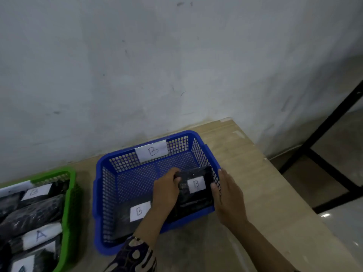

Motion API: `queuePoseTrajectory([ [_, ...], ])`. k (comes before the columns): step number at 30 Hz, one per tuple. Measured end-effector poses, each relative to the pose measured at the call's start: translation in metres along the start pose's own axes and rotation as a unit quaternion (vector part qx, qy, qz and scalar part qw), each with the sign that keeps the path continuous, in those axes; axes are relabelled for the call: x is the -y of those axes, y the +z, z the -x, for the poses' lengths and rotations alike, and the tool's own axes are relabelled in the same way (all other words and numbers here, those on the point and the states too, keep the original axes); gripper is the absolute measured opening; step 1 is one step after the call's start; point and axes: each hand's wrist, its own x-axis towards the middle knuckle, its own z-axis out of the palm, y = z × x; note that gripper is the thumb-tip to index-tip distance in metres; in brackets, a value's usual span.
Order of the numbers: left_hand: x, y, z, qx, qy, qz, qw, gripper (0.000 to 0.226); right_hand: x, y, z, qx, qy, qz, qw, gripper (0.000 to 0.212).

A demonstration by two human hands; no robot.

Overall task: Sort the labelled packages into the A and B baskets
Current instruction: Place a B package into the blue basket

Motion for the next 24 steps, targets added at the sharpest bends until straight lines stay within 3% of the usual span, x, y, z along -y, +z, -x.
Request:
queuePoseTrajectory([
  [6, 0.005, 0.009, -0.003, 0.059, 0.019, -0.212, 0.975, 0.027, -0.002, 0.003, -0.001, -0.02, -0.009, -0.026, 0.999, 0.081],
  [10, 0.009, 0.015, -0.003, 0.115, 0.033, -0.313, 0.942, 0.038, -0.003, 0.005, -0.002, -0.031, -0.02, -0.029, 0.999, 0.067],
  [21, 0.021, 0.024, 0.009, 0.166, 0.08, -0.266, 0.946, 0.047, -0.004, 0.007, -0.001, -0.033, -0.027, -0.012, 0.999, 0.082],
  [24, 0.019, 0.016, 0.009, 0.163, 0.078, -0.161, 0.97, 0.043, -0.003, 0.007, 0.0, -0.032, -0.024, 0.019, 0.999, 0.083],
])
